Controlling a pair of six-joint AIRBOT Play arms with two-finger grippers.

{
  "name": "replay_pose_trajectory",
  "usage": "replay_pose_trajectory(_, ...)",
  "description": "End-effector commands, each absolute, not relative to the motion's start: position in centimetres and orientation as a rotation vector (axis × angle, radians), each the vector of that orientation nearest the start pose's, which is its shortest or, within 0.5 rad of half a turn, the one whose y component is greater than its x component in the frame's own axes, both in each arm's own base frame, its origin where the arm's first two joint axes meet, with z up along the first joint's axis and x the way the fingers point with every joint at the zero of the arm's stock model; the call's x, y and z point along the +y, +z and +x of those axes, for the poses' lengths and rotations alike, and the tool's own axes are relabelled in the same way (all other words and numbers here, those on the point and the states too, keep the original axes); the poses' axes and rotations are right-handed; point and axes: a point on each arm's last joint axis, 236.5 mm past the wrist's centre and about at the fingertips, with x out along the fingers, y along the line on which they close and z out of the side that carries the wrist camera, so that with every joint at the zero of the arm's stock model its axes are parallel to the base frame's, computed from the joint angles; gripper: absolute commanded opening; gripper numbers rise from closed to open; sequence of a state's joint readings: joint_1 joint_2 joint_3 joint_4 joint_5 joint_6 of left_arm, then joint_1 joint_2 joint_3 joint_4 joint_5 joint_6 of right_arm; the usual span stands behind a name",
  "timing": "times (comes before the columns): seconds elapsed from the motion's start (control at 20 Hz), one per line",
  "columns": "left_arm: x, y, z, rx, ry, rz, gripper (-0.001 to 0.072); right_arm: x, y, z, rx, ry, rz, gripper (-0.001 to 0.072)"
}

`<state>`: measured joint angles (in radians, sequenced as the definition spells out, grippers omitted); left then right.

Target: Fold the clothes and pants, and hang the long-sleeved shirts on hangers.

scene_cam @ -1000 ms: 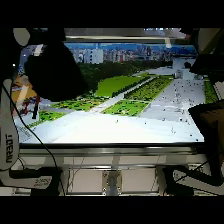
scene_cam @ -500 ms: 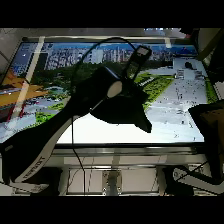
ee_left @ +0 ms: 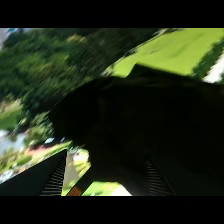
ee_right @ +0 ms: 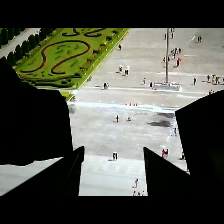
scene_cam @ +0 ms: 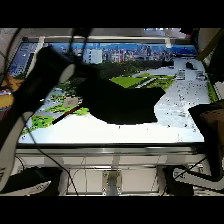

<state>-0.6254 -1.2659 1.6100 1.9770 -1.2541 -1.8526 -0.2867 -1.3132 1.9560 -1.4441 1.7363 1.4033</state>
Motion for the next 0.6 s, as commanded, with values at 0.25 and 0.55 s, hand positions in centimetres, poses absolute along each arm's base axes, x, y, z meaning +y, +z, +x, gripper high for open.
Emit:
replay_pose_trajectory(0.25, -7.1, 3.2, 31.1, 0.790, 0.087, -0.412, 0.0537, -5.2, 12.9, 31.4, 1.171, -0.010, 0.127, 0.0409)
replay_pose_trajectory(0.55, -11.0, 1.1, 35.3, 0.765, 0.060, -0.902, 0.0546, 0.2, 6.8, 26.2, 1.141, 0.087, 0.281, 0.0409)
